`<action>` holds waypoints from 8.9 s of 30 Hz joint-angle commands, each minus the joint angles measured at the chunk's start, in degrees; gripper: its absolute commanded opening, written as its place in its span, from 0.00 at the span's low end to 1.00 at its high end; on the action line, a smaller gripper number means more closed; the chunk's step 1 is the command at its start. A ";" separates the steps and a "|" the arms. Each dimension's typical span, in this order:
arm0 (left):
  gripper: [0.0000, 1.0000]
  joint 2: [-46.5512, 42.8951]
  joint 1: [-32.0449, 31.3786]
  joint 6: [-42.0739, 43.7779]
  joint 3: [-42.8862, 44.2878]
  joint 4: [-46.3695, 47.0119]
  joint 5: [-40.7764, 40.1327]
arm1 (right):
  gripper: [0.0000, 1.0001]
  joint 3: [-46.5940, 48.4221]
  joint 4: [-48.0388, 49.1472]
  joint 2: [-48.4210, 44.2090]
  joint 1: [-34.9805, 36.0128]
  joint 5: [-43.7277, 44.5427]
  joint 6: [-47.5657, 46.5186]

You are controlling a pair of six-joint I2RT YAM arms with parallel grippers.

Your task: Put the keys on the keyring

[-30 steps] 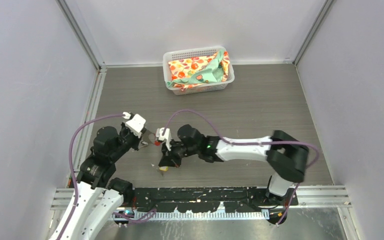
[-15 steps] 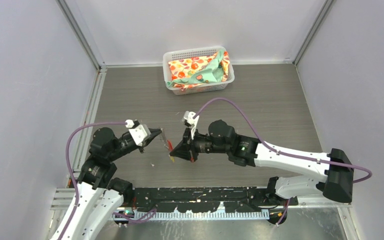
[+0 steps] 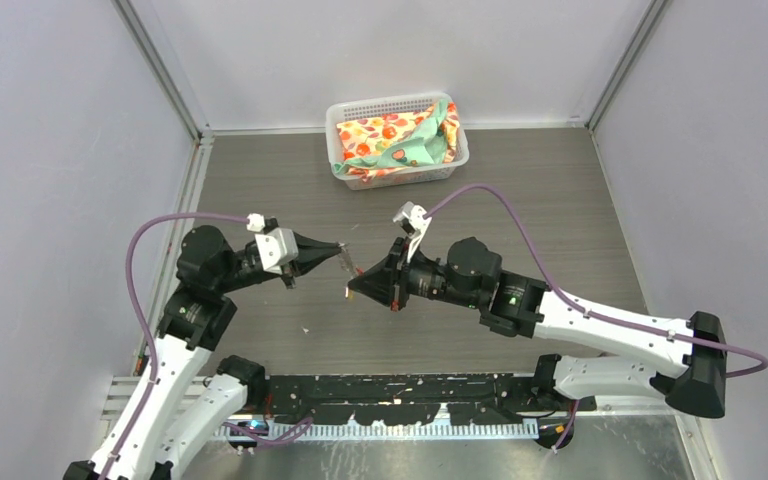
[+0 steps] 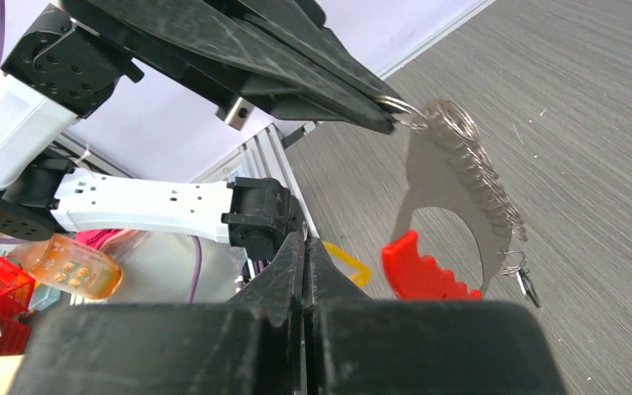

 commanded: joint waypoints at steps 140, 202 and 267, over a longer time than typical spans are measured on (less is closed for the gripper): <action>0.00 -5.59 -1.72 13.67 -0.74 -9.31 0.62 | 0.01 16.24 -9.62 7.92 -1.28 -0.52 4.44; 0.00 5.63 -3.41 -34.35 3.13 36.06 9.28 | 0.55 48.66 -53.64 4.26 -6.87 -5.34 -13.25; 0.00 6.22 -5.61 -35.80 6.76 29.35 14.24 | 0.01 52.51 -50.30 14.71 -8.86 -27.66 -37.75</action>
